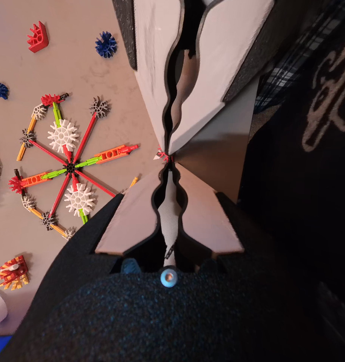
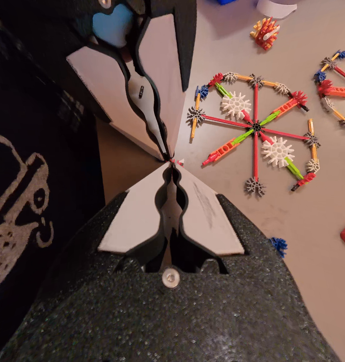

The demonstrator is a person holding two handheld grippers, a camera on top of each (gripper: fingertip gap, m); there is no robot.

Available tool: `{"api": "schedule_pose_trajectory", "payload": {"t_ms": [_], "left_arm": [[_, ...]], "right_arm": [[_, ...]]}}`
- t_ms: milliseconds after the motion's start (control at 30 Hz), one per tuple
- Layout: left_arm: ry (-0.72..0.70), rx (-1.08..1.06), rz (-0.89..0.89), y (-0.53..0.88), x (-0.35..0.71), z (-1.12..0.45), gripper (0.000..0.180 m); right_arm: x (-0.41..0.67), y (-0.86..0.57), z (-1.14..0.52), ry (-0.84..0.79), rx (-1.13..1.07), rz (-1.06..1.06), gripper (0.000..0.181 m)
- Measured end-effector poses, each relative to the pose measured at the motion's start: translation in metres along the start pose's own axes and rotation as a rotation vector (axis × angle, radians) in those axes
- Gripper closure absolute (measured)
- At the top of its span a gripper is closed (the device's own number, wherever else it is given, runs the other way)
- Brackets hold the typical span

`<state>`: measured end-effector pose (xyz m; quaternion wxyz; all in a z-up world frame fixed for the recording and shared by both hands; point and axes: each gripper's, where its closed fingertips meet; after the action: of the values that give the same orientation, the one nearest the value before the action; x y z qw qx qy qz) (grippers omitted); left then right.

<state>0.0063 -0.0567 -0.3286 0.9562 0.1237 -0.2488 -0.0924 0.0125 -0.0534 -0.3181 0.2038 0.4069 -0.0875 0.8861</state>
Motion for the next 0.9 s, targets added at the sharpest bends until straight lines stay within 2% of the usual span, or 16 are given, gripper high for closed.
{"api": "schedule_pose_trajectory", "payload": {"t_ms": [300, 567, 900], "left_arm": [[0.009, -0.005, -0.02, 0.0, 0.0011, -0.0009, 0.179], [-0.105, -0.003, 0.09, -0.0009, 0.0077, 0.0068, 0.18], [-0.096, -0.005, 0.099, 0.0006, 0.002, 0.001, 0.18]], "right_arm": [[-0.0041, 0.0008, -0.0064, 0.088, -0.032, 0.042, 0.181], [-0.006, 0.0006, -0.0064, 0.138, 0.052, -0.066, 0.181], [-0.0065, 0.0009, -0.0063, 0.196, 0.147, -0.133, 0.181]]}}
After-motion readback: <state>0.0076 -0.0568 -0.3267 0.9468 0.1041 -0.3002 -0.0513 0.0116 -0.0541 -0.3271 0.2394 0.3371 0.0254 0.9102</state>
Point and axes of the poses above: each gripper's, where its closed fingertips meet, z back along the fingers, x out of its top, y = z × x across the jaws, and after that the axes turned 9 degrees about -z, right-handed
